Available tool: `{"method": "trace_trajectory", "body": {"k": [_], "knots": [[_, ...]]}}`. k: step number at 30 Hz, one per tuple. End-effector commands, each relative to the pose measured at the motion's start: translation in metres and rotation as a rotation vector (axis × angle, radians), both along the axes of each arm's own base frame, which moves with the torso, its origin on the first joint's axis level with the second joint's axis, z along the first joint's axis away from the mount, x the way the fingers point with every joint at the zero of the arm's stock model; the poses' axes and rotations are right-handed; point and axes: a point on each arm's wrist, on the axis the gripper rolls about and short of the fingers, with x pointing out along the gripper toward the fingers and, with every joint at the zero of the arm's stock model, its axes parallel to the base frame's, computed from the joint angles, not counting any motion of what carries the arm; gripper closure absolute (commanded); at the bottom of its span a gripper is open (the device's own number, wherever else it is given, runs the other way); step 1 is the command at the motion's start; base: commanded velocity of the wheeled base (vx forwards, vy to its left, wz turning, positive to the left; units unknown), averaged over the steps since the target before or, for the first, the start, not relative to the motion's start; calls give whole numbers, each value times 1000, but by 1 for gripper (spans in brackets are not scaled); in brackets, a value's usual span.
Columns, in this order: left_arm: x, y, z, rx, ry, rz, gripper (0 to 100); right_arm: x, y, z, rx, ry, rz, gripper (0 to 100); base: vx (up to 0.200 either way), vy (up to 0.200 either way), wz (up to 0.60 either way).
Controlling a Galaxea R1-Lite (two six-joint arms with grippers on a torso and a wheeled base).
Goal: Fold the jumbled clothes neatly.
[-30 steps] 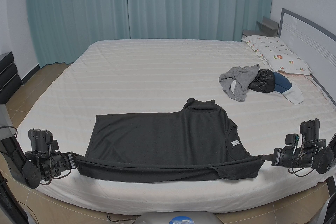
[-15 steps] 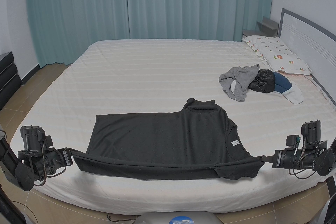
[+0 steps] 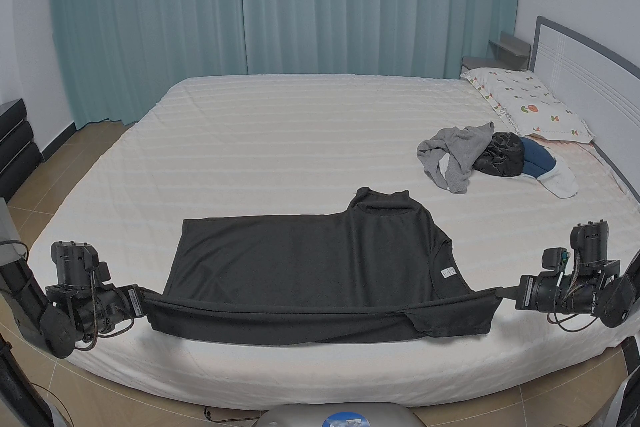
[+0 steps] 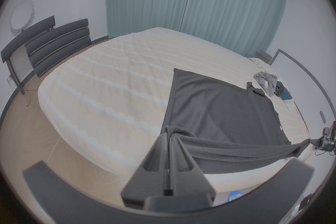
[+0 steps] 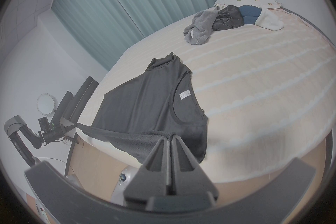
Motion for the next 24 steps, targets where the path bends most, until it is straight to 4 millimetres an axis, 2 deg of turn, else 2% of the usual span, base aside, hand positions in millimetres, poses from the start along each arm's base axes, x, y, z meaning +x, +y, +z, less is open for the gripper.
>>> {"method": "trace_trajectory", "body": {"k": [1,8,12,15,16,20,24], "knots": [[20,-1,-17,-5,42,-3,100,21,1,-13,-3,31,-5,100,0,0,0],[42,-5,-23,-2,28,-22,100,45,1,-22,-4,37,-11,100,0,0,0],[55,-9,-33,20,34,-14,100,60,2,-34,-24,53,-30,100,0,0,0],[58,-9,-35,32,33,-6,100,62,2,-36,-30,54,-36,100,0,0,0],[66,-10,-39,51,30,16,100,70,2,-40,-33,53,-41,100,0,0,0],[73,-10,-34,58,-2,26,100,78,2,-42,-31,39,-39,100,0,0,0],[69,-10,-25,59,-24,27,100,76,3,-40,-27,33,-36,100,0,0,0]]}}
